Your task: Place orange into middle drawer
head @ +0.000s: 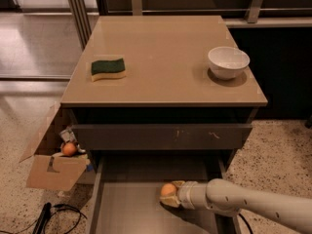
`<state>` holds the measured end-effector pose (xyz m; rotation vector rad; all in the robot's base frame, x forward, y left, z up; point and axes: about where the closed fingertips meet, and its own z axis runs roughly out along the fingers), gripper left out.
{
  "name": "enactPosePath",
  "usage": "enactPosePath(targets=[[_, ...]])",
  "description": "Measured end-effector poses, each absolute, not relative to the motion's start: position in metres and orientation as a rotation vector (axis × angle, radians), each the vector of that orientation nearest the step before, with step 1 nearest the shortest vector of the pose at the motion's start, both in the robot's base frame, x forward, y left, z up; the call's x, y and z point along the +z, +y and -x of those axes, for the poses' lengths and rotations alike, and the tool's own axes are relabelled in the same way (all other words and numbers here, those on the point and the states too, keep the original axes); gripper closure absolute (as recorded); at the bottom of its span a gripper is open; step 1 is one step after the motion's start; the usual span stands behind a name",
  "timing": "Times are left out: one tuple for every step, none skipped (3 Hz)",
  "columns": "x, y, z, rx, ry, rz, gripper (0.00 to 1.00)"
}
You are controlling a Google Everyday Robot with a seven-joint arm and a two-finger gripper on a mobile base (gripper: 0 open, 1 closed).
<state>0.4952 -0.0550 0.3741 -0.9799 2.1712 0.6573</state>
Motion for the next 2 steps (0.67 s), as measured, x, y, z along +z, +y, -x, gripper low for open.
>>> enactPosePath(targets=[[0.3741,-0.0550,-0.4952,0.657,2.171,0.980,0.00],[0.3741,-0.0549,-0.4952,0.657,2.171,0.980,0.00]])
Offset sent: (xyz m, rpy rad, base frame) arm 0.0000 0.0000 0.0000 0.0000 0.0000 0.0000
